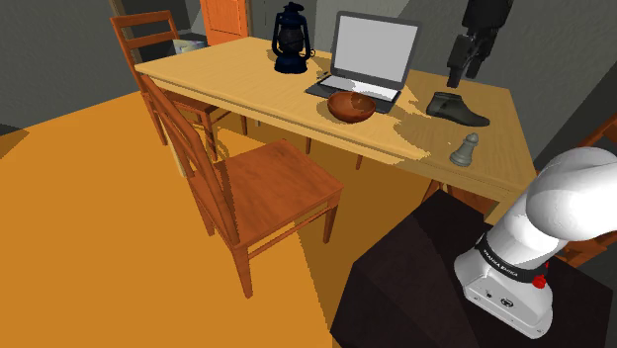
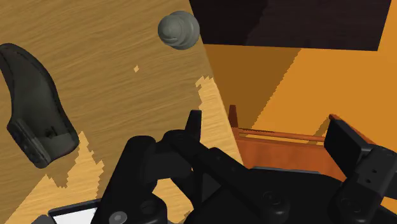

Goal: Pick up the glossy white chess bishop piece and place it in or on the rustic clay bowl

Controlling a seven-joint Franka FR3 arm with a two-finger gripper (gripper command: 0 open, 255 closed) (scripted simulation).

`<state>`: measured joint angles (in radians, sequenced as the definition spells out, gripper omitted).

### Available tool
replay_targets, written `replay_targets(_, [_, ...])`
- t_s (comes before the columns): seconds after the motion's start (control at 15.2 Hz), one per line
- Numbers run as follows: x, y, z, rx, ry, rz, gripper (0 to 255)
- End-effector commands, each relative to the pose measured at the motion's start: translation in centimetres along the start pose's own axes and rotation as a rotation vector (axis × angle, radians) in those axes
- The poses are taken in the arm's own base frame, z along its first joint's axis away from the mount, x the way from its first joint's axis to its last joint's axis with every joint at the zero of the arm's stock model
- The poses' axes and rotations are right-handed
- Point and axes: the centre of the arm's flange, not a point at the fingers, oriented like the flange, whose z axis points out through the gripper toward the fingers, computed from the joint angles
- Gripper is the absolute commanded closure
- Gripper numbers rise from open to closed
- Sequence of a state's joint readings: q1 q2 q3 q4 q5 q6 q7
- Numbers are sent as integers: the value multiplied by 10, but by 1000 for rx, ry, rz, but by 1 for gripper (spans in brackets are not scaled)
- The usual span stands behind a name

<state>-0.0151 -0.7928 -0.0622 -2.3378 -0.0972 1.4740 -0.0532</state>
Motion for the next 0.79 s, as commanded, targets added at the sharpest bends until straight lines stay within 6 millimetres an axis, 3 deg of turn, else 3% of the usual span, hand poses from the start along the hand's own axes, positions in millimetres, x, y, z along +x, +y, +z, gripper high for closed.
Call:
replay_targets(0.0, [0,0,0,0,0,0,0])
replay_targets(0.33, [-10,64,46,109,1,280,0])
replay_targets(0.73, [-43,126,110,240,3,616,0])
